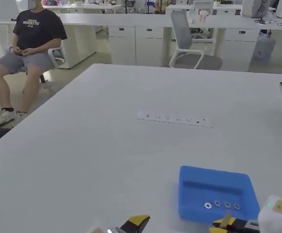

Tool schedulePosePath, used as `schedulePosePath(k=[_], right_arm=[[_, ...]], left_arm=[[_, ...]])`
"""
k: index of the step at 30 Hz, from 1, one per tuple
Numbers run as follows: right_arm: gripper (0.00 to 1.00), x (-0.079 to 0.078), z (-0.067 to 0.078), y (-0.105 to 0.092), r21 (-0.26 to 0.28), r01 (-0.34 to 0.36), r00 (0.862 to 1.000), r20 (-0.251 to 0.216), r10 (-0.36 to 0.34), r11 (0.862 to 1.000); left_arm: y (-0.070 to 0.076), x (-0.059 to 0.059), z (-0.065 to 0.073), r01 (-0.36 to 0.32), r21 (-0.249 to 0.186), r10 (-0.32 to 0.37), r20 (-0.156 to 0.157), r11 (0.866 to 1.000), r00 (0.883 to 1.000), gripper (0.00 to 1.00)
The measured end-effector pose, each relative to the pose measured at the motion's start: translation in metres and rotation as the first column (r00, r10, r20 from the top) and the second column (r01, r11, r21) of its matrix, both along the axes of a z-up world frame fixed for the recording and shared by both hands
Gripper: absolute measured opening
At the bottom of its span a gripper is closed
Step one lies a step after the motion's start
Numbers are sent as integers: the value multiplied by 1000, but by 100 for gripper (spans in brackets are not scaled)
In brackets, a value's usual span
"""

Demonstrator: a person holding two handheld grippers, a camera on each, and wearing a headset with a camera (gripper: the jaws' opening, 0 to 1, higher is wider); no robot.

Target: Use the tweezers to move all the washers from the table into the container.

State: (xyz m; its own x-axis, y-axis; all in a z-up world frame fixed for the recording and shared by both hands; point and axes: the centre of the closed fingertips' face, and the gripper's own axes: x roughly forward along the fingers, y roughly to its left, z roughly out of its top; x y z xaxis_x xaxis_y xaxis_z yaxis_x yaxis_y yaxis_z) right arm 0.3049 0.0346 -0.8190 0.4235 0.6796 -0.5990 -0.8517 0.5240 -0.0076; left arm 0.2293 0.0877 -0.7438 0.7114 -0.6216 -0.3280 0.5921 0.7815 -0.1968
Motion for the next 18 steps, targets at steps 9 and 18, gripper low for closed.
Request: schedulePosePath(k=[9, 18], right_arm=[[3, -4, 20, -1, 89, 53, 998, -39, -50, 995], [3, 12, 52, -4, 150, 68, 998, -11, -67, 986]], left_arm=[[-3, -2, -2, 23, 19, -23, 5, 1000, 1000, 82], [-1, -1, -1, 10, 15, -10, 5, 1000, 1000, 81]])
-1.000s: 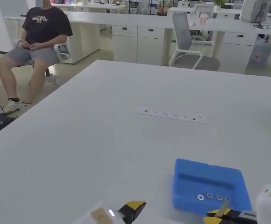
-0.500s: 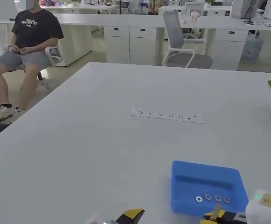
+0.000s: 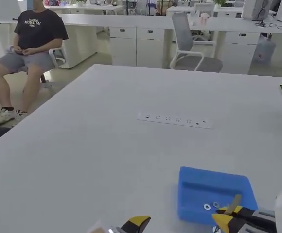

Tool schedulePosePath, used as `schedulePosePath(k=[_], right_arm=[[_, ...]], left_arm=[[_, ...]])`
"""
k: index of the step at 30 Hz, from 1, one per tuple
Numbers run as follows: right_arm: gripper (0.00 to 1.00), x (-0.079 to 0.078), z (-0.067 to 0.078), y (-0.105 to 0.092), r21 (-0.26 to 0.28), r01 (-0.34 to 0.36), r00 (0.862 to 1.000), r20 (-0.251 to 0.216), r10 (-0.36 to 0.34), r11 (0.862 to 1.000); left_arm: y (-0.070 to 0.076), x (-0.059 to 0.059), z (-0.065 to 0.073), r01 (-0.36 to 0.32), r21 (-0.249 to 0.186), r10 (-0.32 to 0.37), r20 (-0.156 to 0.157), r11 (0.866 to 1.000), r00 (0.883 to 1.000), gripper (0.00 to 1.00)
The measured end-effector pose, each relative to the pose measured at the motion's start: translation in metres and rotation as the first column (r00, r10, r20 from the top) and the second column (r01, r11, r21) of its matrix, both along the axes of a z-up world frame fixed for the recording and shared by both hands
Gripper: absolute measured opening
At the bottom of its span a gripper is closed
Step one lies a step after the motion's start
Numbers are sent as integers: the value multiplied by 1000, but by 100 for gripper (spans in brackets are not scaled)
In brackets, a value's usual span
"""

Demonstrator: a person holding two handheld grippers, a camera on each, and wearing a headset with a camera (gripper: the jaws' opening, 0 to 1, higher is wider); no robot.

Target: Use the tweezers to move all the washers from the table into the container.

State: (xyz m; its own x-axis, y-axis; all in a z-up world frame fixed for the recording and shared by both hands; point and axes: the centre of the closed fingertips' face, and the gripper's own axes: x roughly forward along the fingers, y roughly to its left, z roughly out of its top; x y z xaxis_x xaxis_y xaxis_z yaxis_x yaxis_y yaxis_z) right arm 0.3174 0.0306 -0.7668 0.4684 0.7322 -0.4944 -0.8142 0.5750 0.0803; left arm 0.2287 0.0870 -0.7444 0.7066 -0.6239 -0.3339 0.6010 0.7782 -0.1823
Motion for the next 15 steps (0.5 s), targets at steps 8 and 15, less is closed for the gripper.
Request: schedulePosePath(k=[8, 15], right_arm=[[3, 15, 37, 4, 45, -3, 998, 62, 0, 999], [3, 36, 67, 8, 75, 6, 994, 108, -14, 997]], left_arm=[[0, 0, 2, -5, -4, 5, 4, 1000, 1000, 81], [1, 0, 1, -7, -7, 7, 7, 1000, 1000, 81]])
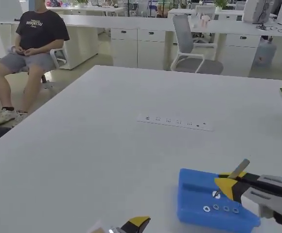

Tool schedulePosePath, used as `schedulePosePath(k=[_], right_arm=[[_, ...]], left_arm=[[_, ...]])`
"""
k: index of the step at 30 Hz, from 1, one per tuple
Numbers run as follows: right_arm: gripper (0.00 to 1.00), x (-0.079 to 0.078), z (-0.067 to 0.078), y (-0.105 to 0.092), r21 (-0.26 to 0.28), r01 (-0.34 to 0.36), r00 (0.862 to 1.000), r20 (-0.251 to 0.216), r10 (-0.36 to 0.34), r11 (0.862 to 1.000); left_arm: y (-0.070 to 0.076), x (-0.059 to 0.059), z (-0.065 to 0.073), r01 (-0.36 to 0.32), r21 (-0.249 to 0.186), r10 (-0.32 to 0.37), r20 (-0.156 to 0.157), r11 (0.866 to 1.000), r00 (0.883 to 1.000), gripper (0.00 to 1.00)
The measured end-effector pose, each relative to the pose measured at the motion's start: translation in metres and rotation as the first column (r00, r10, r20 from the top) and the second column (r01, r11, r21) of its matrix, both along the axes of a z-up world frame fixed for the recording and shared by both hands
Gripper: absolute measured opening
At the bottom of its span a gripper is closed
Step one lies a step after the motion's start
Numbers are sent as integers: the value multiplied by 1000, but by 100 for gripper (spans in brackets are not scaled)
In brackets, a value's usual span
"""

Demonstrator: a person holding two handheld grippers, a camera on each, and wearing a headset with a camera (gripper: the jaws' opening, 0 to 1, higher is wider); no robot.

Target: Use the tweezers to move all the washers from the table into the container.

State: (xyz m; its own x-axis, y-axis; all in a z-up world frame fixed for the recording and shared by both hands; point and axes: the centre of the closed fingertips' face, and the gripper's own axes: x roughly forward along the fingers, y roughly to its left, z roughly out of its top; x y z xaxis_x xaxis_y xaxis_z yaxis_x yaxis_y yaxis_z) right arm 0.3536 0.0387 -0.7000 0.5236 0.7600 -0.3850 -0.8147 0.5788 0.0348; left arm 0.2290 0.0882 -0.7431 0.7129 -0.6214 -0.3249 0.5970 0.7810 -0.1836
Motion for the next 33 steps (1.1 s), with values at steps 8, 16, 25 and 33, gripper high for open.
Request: schedulePosePath(k=[8, 16, 25, 33], right_arm=[[3, 21, 16, 12, 7, -6, 1000, 19, 6, 1000], [3, 36, 0, 20, -88, -34, 999, 24, 37, 996], [3, 39, -36, 21, -163, -60, 998, -18, 58, 985], [3, 40, -64, 19, -166, -53, 996, -79, 40, 985]], left_arm=[[2, 1, 2, -8, -5, 8, 6, 1000, 1000, 81], [3, 2, 2, -13, -7, 14, 11, 1000, 1000, 81], [5, 3, 3, -23, -12, 23, 12, 1000, 1000, 81], [5, 4, 2, -22, -12, 22, 10, 1000, 1000, 81]])
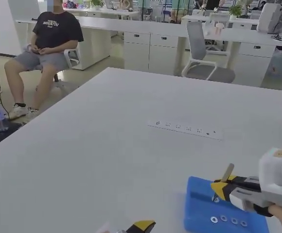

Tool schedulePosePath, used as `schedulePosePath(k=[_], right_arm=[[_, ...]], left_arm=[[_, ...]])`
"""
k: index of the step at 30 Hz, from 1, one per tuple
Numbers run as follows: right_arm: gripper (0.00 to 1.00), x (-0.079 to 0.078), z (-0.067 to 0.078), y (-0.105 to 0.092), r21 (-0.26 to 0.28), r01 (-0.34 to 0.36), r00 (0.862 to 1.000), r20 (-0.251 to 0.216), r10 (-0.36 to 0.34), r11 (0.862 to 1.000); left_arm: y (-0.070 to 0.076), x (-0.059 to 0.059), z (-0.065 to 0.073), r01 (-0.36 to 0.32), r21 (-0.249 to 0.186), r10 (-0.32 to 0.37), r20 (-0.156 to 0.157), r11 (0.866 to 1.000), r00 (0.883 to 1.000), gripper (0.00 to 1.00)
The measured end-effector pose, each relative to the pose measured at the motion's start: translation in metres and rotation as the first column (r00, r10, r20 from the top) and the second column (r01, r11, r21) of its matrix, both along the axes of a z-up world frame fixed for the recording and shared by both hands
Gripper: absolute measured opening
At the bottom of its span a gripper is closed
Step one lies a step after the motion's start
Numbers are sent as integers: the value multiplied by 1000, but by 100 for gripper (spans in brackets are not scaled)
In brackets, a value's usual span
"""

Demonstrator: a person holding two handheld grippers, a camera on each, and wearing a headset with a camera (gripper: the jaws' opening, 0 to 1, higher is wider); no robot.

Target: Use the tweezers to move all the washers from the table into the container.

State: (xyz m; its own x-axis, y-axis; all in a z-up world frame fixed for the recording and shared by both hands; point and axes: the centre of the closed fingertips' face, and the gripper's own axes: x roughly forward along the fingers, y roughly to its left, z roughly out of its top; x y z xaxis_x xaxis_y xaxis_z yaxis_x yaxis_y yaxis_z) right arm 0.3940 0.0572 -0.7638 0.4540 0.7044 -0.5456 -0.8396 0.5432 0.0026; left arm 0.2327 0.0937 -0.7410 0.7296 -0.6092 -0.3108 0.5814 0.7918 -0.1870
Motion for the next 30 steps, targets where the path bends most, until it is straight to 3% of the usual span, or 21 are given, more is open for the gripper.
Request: schedulePosePath(k=[16, 30], right_arm=[[3, -6, -39, 5, -41, -27, 998, -59, 25, 999], [4, -18, -48, 6, -69, -46, 998, -54, 42, 997]], left_arm=[[0, 0, -2, -1, 6, 1, -10, 1000, 1000, 80], [-1, -1, -3, 2, 11, -2, -13, 1000, 1000, 80]])
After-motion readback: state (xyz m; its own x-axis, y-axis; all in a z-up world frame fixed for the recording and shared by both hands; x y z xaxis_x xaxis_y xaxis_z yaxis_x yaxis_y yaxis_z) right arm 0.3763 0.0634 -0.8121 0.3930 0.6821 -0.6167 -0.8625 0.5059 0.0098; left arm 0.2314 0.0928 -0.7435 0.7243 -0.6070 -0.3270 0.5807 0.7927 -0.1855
